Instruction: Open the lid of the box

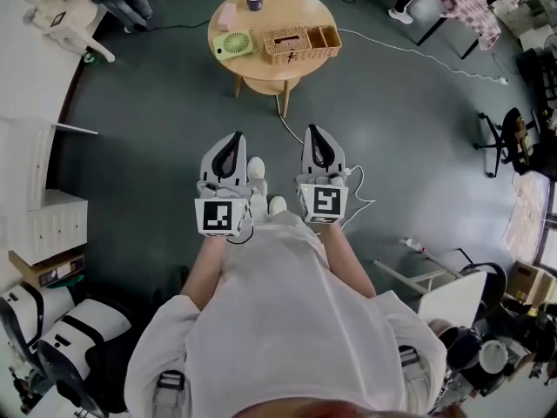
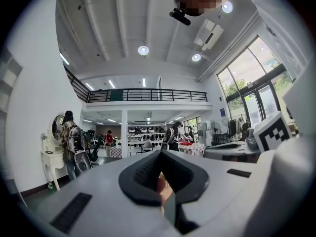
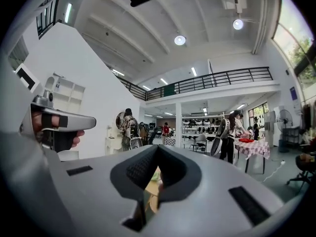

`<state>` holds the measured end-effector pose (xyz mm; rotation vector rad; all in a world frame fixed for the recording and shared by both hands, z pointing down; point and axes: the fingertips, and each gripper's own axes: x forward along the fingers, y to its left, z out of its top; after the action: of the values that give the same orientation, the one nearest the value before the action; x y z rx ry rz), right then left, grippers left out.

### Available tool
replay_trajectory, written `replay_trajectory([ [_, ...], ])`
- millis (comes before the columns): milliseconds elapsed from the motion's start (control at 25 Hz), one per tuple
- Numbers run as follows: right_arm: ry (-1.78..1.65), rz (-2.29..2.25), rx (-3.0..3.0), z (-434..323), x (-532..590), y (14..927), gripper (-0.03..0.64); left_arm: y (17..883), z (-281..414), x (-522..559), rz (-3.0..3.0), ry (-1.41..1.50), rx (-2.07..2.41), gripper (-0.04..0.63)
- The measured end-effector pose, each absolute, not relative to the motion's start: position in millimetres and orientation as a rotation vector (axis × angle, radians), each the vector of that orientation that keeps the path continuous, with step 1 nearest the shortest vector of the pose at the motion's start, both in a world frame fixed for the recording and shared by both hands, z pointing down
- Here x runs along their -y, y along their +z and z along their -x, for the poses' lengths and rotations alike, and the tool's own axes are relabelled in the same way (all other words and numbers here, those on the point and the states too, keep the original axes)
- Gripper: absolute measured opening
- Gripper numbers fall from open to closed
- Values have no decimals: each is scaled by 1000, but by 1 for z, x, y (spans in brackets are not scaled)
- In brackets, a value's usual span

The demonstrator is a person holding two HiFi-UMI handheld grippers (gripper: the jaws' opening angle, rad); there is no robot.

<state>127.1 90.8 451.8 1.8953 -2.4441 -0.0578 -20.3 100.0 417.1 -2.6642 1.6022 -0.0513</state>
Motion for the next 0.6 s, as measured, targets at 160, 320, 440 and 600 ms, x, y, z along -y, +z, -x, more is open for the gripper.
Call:
replay_trajectory([
  [160, -54, -1891, 2432, -132, -50, 460, -17, 424, 22, -61, 2659, -39, -1611, -3],
  [320, -95, -1902, 2423, -131, -4, 457, -17, 423, 31, -11, 2665, 5, -1629, -3],
  [440, -121, -1906, 2406, -125, 33, 454, -17, 421, 36, 33, 2663, 20, -1610, -3],
  [600, -149, -1927, 2385, -117, 78, 453, -17, 421, 43, 90, 2683, 44, -1582, -3],
])
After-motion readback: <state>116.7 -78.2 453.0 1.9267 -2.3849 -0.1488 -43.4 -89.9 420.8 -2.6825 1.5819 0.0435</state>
